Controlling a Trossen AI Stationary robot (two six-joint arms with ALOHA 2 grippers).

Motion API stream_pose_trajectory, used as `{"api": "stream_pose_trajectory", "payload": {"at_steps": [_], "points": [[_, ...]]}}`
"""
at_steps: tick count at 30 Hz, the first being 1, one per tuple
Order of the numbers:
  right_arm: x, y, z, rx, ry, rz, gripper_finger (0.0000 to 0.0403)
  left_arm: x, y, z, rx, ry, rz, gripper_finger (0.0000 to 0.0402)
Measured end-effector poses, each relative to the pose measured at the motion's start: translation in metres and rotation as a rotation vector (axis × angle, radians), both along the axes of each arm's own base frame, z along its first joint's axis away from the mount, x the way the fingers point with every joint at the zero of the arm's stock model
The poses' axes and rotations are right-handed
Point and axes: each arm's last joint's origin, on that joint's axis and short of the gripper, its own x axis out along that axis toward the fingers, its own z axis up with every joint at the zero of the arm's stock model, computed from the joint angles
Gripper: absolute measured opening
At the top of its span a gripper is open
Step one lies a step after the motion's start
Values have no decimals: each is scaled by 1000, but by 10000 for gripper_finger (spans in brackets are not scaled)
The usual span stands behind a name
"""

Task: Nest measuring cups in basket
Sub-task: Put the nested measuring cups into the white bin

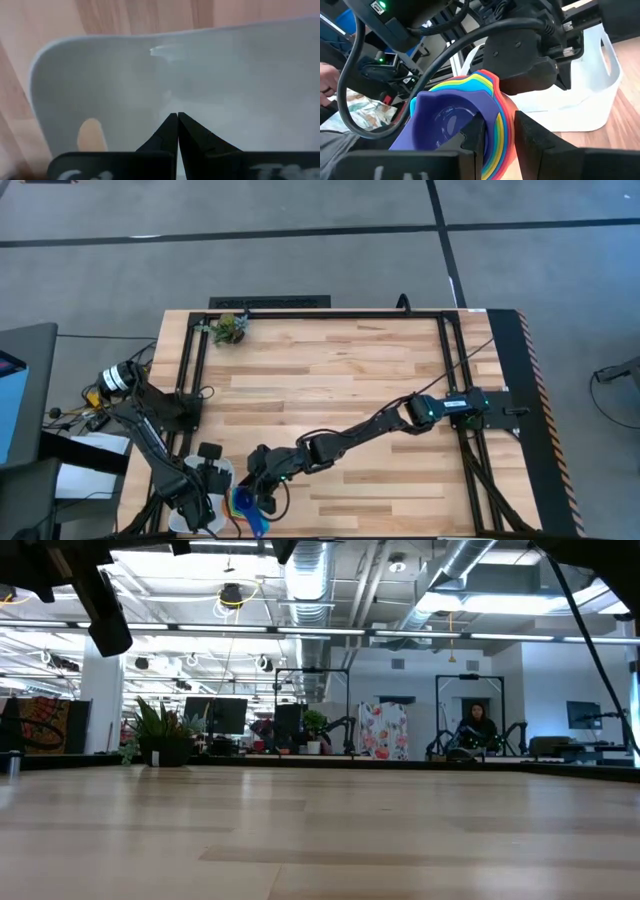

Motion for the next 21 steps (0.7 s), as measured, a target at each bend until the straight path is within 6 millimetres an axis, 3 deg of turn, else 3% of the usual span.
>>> {"api": "stream_pose_trajectory", "payload": {"at_steps": [8,21], "points": [[2,-4,1,0,-9,-24,102,-7,8,7,36,29,58,0],[2,-7,3,0,1,-31,102,-48,32,54,-40,20,268,0]]}}
